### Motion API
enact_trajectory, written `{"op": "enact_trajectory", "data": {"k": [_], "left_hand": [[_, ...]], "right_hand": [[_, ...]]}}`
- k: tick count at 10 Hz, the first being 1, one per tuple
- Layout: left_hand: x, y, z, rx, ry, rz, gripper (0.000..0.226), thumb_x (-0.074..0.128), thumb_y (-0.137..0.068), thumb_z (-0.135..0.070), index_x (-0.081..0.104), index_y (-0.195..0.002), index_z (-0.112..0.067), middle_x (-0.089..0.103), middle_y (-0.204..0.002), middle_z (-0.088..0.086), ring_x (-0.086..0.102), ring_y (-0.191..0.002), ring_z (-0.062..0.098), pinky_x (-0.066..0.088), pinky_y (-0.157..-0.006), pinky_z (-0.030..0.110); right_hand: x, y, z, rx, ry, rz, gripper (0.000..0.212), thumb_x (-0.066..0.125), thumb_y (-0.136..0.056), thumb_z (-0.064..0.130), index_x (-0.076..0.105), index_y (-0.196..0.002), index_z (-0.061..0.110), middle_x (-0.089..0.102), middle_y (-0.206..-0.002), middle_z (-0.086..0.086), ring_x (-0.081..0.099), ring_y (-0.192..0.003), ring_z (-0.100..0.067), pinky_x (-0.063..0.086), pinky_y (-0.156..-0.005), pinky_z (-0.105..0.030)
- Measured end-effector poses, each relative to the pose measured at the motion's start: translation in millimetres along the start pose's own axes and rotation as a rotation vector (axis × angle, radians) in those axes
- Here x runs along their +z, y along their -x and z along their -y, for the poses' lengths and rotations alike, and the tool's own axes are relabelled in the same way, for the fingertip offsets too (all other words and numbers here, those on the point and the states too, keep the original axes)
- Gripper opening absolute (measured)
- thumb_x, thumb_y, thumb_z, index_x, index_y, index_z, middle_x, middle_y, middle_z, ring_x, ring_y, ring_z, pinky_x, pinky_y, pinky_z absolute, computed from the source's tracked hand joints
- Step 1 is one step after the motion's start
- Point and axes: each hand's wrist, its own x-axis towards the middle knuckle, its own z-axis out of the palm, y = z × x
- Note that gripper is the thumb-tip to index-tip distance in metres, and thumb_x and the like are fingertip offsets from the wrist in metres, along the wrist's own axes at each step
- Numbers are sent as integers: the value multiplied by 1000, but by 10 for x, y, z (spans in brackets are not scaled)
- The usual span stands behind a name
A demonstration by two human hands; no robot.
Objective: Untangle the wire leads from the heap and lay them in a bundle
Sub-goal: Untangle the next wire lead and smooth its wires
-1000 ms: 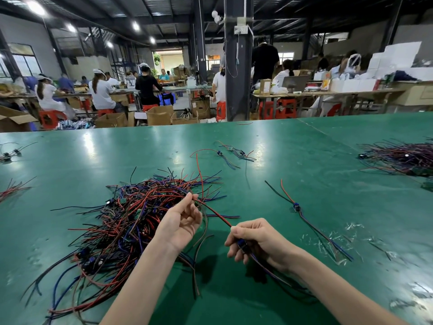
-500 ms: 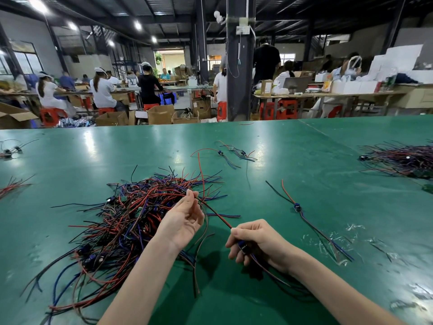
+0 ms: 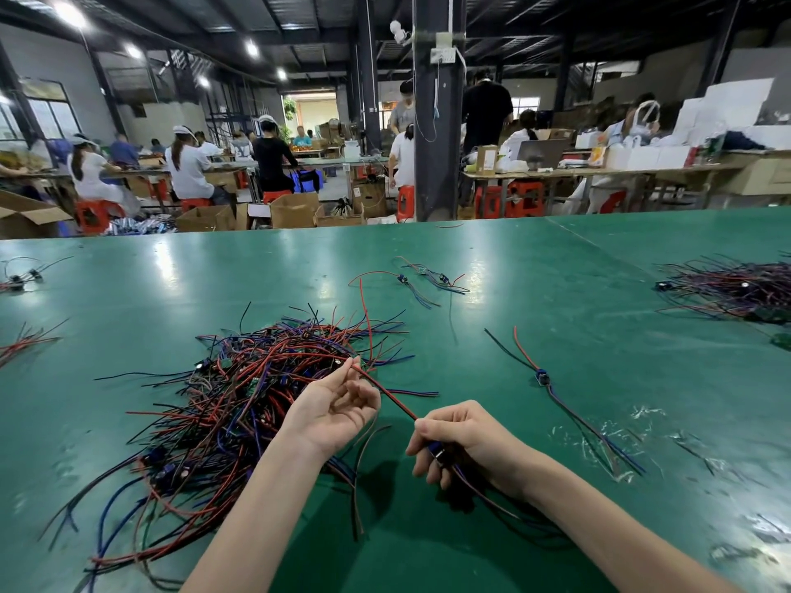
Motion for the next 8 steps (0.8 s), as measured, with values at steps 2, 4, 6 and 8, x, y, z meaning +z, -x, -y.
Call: {"op": "enact_trajectory", "data": {"k": [2, 4, 6, 8], "left_hand": [[-40, -72, -27, 209, -243, -72, 20, 57, -92, -12, 63, -77, 0, 51, -54, 1, 43, -52, 6, 45, -51, 19], [-84, -92, 3, 567, -627, -112, 16, 60, -91, -12, 69, -78, -8, 53, -65, 0, 46, -53, 8, 42, -59, 23], [-39, -56, 17, 551, -554, -57, 17, 62, -90, -21, 69, -84, -7, 63, -64, -2, 51, -57, 8, 48, -60, 21], [9, -79, 246, 481, -672, -47, 34, 53, -93, -38, 60, -96, -5, 66, -81, 4, 52, -56, 9, 50, -52, 18]], "right_hand": [[-2, 15, -4, 14, 10, 29, 30, 49, -96, 13, 66, -74, 1, 65, -60, -12, 57, -45, -14, 45, -43, -19], [-7, 36, -1, 34, 0, 68, 31, 50, -96, 15, 67, -73, 3, 65, -60, -13, 57, -46, -14, 45, -43, -20], [-8, 17, 3, -12, -36, -3, 31, 50, -96, 15, 67, -73, 2, 66, -61, -14, 57, -45, -16, 45, -43, -21], [-40, -35, 4, -93, -75, -292, 30, 53, -96, 21, 70, -76, 5, 70, -70, -10, 62, -57, -13, 48, -51, -19]]}}
